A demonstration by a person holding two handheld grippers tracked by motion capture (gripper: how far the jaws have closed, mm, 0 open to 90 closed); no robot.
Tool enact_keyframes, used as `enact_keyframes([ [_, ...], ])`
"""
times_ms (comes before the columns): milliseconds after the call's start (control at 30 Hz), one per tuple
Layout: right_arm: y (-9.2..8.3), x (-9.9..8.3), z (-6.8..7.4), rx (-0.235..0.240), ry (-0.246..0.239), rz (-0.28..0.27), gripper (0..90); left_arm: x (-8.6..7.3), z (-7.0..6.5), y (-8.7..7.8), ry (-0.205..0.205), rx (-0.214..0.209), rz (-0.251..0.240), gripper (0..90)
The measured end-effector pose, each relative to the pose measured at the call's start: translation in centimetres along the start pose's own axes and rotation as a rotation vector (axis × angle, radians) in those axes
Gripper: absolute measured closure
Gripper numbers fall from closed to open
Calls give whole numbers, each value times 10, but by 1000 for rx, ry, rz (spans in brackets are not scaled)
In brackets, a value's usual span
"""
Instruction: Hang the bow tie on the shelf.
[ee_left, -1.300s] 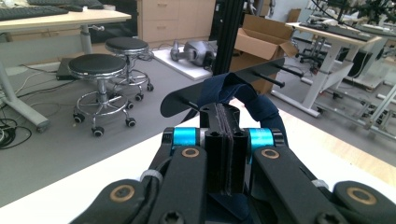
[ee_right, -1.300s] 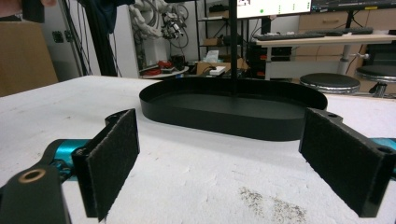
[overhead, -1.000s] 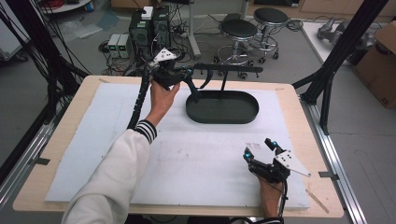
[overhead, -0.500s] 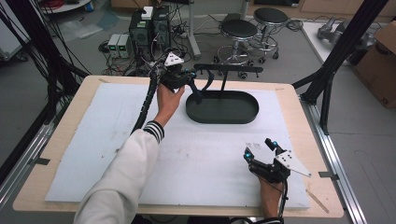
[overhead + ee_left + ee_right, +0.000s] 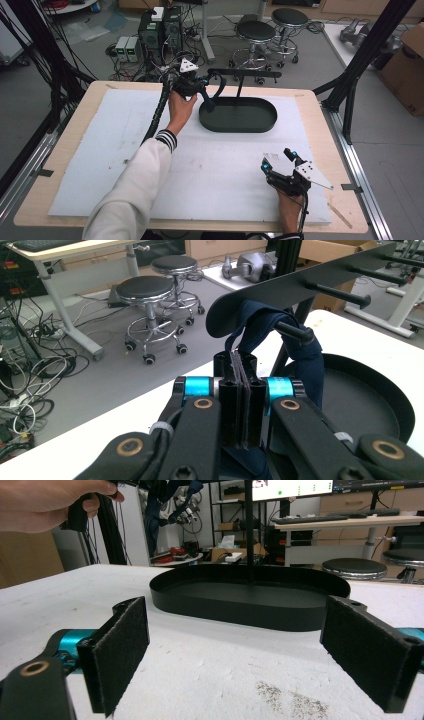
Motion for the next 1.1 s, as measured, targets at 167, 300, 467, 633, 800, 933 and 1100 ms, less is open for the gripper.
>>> enact_keyframes([
  [167, 0, 0, 0, 0, 0, 0, 113, 0, -1, 0, 3, -7, 1, 872],
  [300, 0, 0, 0, 0, 0, 1, 113, -1, 0, 1, -47, -27, 4, 748],
  [467, 0, 0, 0, 2, 1, 0, 113, -3, 2, 1, -70, -63, 33, 539],
  [633, -1, 0, 0, 3, 7, 0, 113, -6, 4, -1, -16, -97, 109, 297],
  [800, -1, 0, 0, 5, 10, -1, 113, -12, -1, -13, 86, -45, 165, 268],
  [933, -1, 0, 0, 11, 17, -2, 113, -27, 1, -40, 107, -47, 136, 243],
  [1100, -1, 0, 0, 7, -4, -6, 113, -49, 18, -87, 69, -99, 65, 186],
])
Point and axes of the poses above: each handheld gripper's, and its own axes: y roughly forward along the jaws, x roughly out of its top, z roughly to its left, the point moved 1 cm from there along y, roughly forward along the jaws, and after that the axes turned 7 degrees about z, right-handed, at the moved point
